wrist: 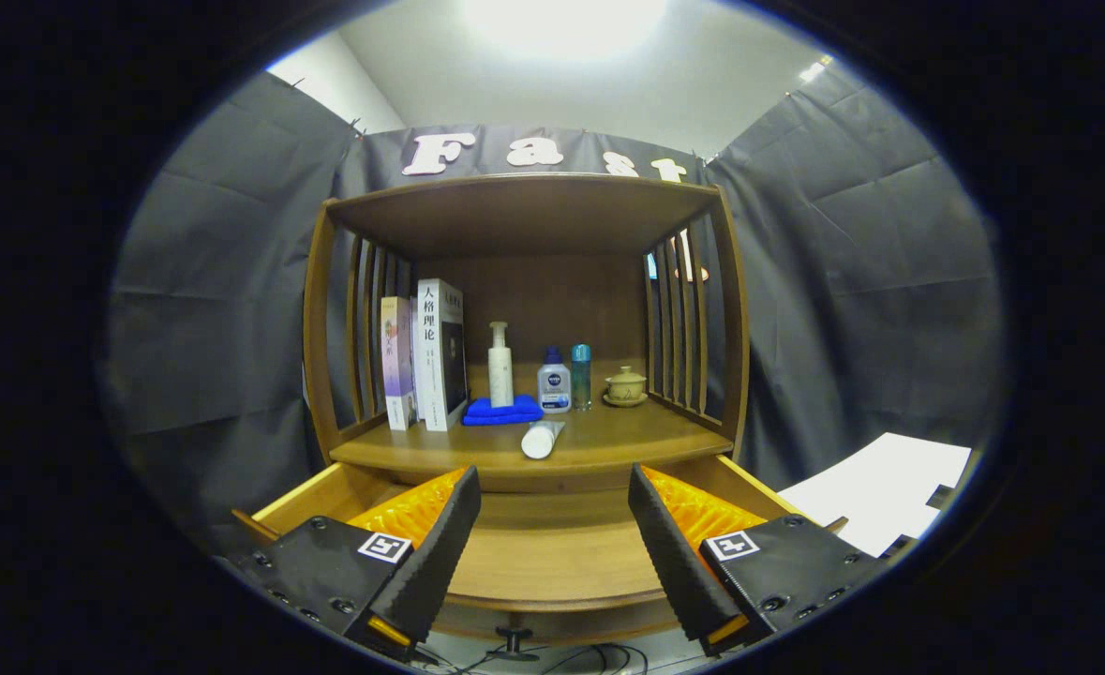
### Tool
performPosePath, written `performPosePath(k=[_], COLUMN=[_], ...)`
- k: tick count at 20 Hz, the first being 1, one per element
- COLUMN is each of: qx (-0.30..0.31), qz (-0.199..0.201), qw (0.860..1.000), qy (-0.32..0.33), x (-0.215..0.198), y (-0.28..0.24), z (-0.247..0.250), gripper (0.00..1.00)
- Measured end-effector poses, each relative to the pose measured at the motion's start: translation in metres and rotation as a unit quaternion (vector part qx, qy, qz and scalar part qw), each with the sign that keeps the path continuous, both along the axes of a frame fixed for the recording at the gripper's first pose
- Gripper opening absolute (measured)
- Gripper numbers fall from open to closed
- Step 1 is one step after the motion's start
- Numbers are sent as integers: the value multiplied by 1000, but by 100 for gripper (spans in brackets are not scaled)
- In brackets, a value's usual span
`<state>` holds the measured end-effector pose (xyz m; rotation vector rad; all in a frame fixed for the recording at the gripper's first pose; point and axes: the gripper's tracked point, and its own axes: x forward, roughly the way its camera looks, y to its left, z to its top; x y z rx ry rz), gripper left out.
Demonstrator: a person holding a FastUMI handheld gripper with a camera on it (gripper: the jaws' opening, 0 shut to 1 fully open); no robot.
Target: Pull open the drawer, take out the items inside it, and place them on the countertop above the cabinet.
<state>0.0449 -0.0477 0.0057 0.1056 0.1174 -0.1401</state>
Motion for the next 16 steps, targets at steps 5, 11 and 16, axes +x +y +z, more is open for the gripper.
performPosePath(k=[5,11,16], qx=[-17,8,24], qz=[3,15,25], qw=[1000,1000,999], qy=[5,-1,-10], x=[-17,-38,-48], y=[18,37,49], z=[-26,-62,-81], gripper=[98,98,98])
